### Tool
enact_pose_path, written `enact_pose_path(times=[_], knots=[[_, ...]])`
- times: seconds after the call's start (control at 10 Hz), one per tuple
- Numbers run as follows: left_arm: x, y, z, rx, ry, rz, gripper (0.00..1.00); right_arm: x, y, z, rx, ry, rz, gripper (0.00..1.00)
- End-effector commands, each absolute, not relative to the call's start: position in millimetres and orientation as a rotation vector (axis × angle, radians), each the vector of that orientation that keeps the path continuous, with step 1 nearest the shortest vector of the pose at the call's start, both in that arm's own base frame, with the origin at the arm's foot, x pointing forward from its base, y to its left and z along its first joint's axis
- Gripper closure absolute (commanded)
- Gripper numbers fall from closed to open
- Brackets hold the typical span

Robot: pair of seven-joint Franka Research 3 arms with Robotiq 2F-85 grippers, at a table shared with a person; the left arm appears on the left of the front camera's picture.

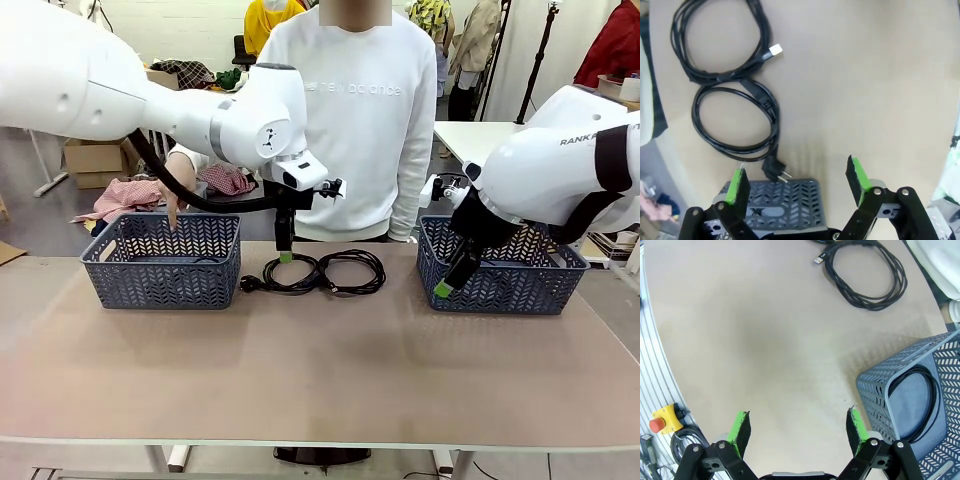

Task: Organize the cables according to human instructions.
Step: Pick up a bundle of cables and place it in the basket indicated by the human.

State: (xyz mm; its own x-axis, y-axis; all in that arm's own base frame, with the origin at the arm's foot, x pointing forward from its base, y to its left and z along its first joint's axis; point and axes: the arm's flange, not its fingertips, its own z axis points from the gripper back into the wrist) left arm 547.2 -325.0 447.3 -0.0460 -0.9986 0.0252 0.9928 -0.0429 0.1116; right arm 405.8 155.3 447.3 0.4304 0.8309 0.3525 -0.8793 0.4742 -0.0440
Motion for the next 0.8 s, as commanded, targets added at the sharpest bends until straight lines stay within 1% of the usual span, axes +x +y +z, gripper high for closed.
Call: enact_pose_path(times=[0.0,0.2,0.4,0.7], knots=[[558.9,-332.5,441.1,0.096,-0.073,-1.575,0.00,406.4,156.3,449.4,0.154,-0.351,1.070,0.00],[565.9,-335.3,427.7,0.089,-0.064,-1.574,0.00,406.4,156.3,449.4,0.154,-0.351,1.070,0.00],[561.2,-331.7,424.9,0.059,-0.057,-1.578,0.00,406.4,156.3,449.4,0.154,-0.351,1.070,0.00],[565.2,-335.3,420.4,0.072,-0.078,-1.588,0.00,406.4,156.3,449.4,0.154,-0.351,1.070,0.00]])
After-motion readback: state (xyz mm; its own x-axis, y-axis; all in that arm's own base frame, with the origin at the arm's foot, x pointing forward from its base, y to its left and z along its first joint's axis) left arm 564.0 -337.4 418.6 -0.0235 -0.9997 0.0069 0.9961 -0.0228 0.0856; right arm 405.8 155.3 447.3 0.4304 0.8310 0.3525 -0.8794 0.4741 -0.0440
